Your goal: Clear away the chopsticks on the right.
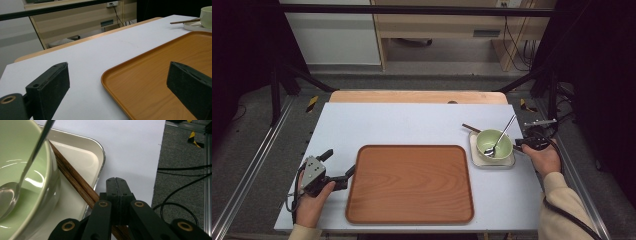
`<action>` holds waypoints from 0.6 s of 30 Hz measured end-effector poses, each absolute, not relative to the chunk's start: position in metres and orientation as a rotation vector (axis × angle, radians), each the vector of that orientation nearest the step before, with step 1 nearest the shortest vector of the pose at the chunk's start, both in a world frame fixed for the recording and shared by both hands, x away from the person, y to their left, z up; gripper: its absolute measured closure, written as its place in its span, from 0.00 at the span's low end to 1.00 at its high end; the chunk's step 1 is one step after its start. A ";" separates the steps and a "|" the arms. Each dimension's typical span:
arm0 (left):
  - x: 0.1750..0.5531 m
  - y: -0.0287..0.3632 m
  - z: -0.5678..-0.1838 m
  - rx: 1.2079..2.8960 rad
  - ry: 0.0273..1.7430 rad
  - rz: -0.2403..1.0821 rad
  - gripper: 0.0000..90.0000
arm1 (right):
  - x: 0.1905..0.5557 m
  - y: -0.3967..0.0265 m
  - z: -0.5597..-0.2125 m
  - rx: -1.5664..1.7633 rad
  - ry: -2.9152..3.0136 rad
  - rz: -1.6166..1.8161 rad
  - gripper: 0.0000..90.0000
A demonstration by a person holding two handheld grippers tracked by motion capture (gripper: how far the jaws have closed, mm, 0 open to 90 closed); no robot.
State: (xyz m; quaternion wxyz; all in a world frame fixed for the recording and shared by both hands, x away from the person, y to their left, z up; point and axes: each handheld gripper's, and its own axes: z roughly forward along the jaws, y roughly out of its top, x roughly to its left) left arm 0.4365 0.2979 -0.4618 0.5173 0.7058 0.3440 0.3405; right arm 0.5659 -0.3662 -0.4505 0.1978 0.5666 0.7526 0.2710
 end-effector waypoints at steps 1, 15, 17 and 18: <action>0.436 0.298 -0.462 1.694 0.826 0.816 0.05 | 0.565 -0.366 -0.450 1.589 2.106 0.765 1.00; 0.430 0.303 -0.462 1.670 0.839 0.847 0.05 | 0.555 -0.373 -0.441 1.545 2.033 0.798 0.98; 0.427 0.306 -0.463 1.664 0.849 0.853 0.05 | 0.550 -0.372 -0.441 1.528 2.037 0.792 0.97; 0.426 0.308 -0.463 1.661 0.854 0.852 0.05 | 0.547 -0.372 -0.441 1.518 2.042 0.786 0.96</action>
